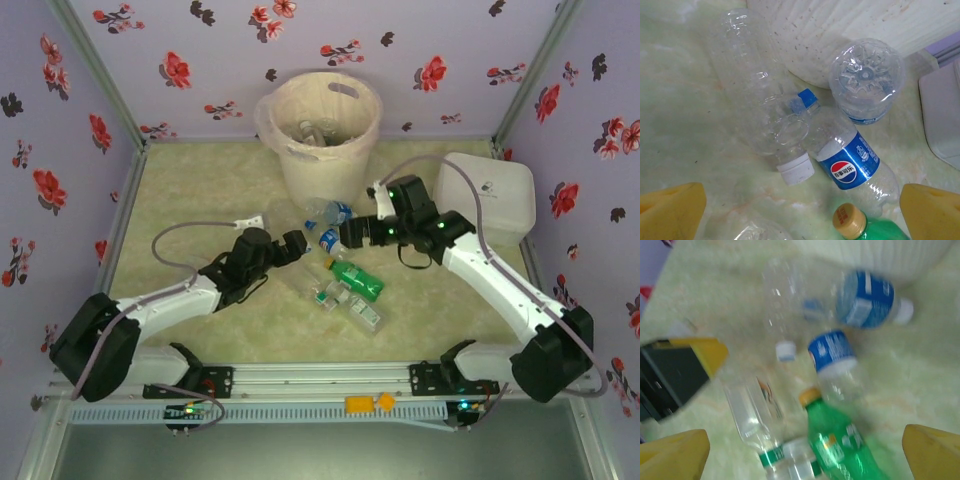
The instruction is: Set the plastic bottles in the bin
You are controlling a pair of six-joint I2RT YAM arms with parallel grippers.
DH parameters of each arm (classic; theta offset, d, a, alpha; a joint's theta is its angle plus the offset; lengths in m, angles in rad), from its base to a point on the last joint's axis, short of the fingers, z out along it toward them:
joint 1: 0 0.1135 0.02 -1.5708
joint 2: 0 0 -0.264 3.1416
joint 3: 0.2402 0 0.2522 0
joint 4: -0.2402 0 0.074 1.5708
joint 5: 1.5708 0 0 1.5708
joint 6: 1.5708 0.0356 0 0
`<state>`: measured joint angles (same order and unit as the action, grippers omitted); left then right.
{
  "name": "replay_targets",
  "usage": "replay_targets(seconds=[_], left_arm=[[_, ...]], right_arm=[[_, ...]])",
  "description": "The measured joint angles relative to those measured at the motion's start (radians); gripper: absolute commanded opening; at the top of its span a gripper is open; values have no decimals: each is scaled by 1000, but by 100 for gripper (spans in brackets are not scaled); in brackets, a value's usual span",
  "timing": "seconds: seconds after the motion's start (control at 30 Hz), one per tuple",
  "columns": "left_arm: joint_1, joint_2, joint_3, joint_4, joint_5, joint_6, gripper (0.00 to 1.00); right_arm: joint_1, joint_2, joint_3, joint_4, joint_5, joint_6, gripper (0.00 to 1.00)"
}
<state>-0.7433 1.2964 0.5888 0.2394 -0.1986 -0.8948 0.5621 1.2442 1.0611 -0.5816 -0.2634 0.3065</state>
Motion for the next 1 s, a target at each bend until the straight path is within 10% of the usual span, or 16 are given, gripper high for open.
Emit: replay_targets(seconds=[0.47,1.0], left_arm=[[-3,13,28,5,-38,-51,100],[-2,-18,8,13,-98,-62,100]], right_arm=[[257,-101,-325,-83,48,165,89],[362,154,-327,-46,183,158,70]])
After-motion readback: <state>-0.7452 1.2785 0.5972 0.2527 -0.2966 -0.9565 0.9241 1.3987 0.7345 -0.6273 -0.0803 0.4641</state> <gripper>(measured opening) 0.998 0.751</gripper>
